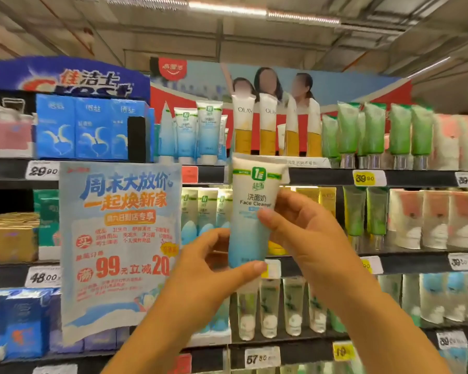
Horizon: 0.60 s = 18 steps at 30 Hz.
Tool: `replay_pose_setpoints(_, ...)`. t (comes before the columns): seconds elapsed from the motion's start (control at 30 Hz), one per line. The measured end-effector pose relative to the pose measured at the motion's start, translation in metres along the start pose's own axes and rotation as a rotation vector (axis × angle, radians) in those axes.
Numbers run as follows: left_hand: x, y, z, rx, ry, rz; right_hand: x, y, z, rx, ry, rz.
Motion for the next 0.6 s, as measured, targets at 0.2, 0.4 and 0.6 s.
replay_pose_setpoints(0.2,-0.05,0.053,-0.001,-0.066,-0.081,-0.161,-0.079,0.021,0.015,0.114,-0.005,-0.13)
replay_pose_setpoints(0.4,-0.124,0.09,-0.008,-0.179,-0.145,-0.229,-0.173,0.03,0.016,0.306,0.022,-0.273)
replay_pose_setpoints(0.6,-0.185,0.107,-0.001,-0.35,-0.127,-0.219,-0.236,0.032,0.012,0.749,0.098,-0.426)
Point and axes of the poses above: each hand's wrist, its own x-axis away from the middle knuckle, its own y-axis out of the back of the hand, z = x × y, the point moved 1 cm from there along -x, towards the middle knuckle, and after that the axes turned 14 degrees about -y, right-handed, at the moved point
